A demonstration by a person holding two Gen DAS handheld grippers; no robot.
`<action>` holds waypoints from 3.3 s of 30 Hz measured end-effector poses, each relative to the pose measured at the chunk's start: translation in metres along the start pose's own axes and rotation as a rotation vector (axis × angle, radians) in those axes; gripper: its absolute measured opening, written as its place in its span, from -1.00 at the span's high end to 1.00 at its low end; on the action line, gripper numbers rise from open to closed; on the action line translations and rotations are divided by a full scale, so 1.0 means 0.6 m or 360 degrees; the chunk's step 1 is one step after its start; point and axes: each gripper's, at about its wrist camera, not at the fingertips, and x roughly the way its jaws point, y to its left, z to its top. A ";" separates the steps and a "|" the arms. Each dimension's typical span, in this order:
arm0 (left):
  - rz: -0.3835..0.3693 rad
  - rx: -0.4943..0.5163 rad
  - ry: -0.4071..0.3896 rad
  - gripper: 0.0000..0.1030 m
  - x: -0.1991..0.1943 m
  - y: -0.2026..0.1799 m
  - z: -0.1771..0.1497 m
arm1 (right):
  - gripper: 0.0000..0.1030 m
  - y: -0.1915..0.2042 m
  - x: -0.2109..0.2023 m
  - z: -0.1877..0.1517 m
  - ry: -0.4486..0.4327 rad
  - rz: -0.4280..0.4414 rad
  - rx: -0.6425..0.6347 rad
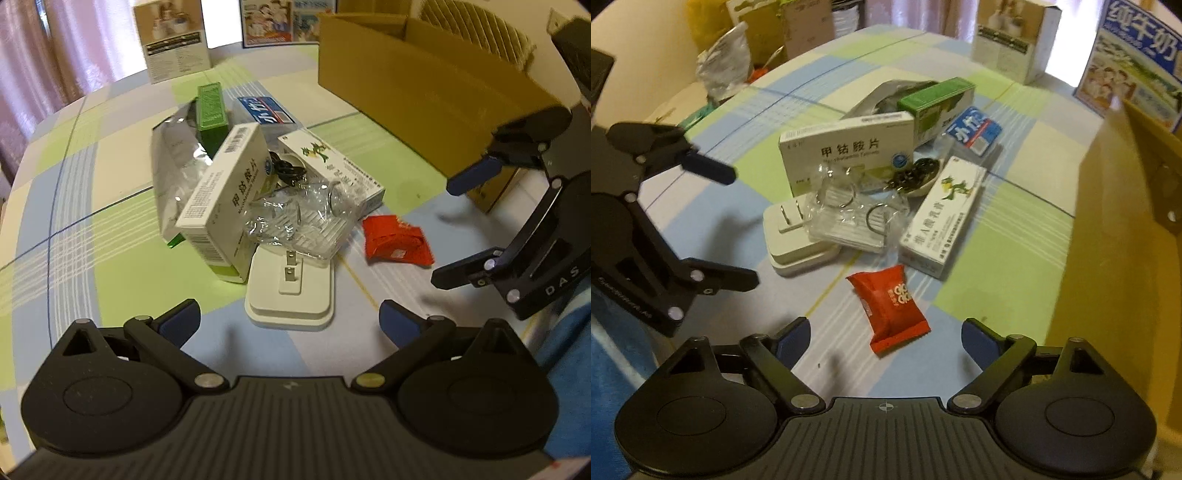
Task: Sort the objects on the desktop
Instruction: 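Grasp the red snack packet with the right tool while the left tool grasps the white plug, then carry the red packet and white plug into the cardboard box and release both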
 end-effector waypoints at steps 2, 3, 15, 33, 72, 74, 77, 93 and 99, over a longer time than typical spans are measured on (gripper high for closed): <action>-0.0014 0.0020 0.0013 -0.83 0.016 0.001 0.001 | -0.67 0.000 0.012 0.001 0.0017 0.0001 -0.0027; -0.0028 0.0029 0.0023 -0.79 0.022 0.001 0.001 | -0.67 -0.001 0.018 0.002 0.0023 0.0001 -0.0034; -0.0043 0.0083 0.0043 -0.51 0.069 -0.002 0.008 | -0.28 -0.016 0.071 0.003 0.0024 0.0042 -0.0042; -0.0010 0.0119 0.0065 -0.17 0.047 -0.003 -0.001 | 0.50 -0.011 0.058 -0.001 -0.0136 0.0035 -0.0032; -0.0119 0.0015 -0.0367 -0.17 -0.132 -0.176 0.120 | 0.51 -0.112 -0.277 -0.043 -0.0605 -0.0311 0.0420; -0.0145 0.0012 -0.0398 -0.17 -0.131 -0.200 0.146 | 0.51 -0.140 -0.293 -0.056 -0.0612 -0.0358 0.0477; -0.0182 0.0014 -0.0438 -0.16 -0.127 -0.232 0.179 | 0.51 -0.178 -0.308 -0.080 -0.0610 -0.0416 0.0546; -0.0262 0.0061 -0.0436 -0.16 -0.037 -0.325 0.281 | 0.51 -0.301 -0.314 -0.152 -0.0568 -0.0448 0.0733; -0.0229 0.0085 -0.0410 -0.17 -0.014 -0.337 0.292 | 0.51 -0.316 -0.302 -0.152 -0.0554 -0.0433 0.0752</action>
